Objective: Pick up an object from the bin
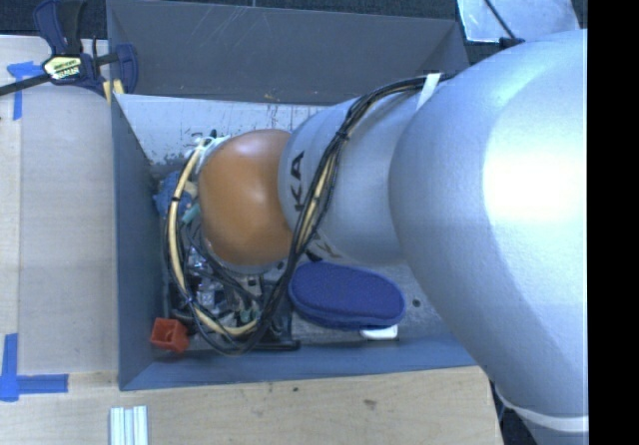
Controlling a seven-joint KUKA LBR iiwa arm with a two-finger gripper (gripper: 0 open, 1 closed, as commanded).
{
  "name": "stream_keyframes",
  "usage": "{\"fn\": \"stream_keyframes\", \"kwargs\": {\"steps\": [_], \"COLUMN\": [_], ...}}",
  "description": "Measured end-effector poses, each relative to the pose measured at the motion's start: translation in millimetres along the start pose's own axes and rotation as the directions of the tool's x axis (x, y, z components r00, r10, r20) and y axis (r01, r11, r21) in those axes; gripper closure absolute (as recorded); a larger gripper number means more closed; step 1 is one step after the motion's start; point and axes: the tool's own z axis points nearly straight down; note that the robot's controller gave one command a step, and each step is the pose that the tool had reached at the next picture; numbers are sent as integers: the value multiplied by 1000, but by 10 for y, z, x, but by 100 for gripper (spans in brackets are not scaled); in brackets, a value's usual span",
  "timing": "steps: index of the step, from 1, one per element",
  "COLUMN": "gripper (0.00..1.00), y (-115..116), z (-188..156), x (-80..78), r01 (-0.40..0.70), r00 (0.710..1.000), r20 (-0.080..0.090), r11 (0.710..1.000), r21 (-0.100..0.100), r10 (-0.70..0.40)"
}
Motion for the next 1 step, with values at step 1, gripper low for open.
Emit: {"fn": "stream_keyframes", "kwargs": {"steps": [1], "gripper": [100], "y": [-6], "z": [-1535], "x": [39], "r01": [18], "r00": [1000], "r20": [3], "r11": [1000], "r21": [3], "r10": [-18]}}
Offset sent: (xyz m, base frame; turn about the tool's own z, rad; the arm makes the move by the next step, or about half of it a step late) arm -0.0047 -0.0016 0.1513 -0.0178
